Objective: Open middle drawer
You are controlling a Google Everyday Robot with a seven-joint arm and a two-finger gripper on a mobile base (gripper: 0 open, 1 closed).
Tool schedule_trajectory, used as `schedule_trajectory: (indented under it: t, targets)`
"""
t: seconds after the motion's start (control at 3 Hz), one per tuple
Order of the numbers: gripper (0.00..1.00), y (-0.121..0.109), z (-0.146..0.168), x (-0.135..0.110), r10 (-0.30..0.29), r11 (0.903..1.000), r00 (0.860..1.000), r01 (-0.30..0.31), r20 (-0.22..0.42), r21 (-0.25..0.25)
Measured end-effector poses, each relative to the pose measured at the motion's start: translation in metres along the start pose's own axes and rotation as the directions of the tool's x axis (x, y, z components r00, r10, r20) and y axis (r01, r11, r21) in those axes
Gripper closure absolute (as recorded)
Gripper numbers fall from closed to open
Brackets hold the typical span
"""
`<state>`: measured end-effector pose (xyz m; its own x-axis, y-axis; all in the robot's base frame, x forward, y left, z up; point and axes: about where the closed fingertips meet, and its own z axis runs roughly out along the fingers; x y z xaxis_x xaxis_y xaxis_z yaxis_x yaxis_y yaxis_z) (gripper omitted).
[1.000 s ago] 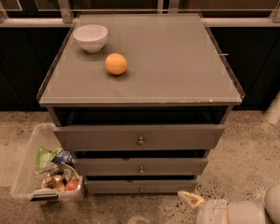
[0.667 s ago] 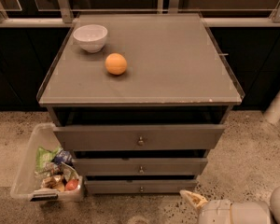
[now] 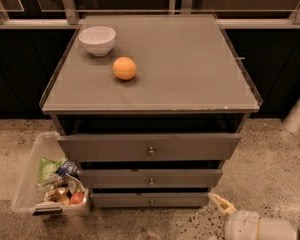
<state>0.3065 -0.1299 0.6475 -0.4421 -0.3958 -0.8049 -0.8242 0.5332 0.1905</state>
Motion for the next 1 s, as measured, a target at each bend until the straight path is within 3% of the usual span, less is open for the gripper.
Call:
schedule_trajectory:
  t: [0.33,1.0]
  targets:
    - [0.0,-0.069,0.014,0.015,-0.032,0.9972,0.999,0.029,0.032,0.069]
    - [0.0,-0.085,0.022,0.028,-0.005,0.9956,0.999,0.002,0.032,0.094]
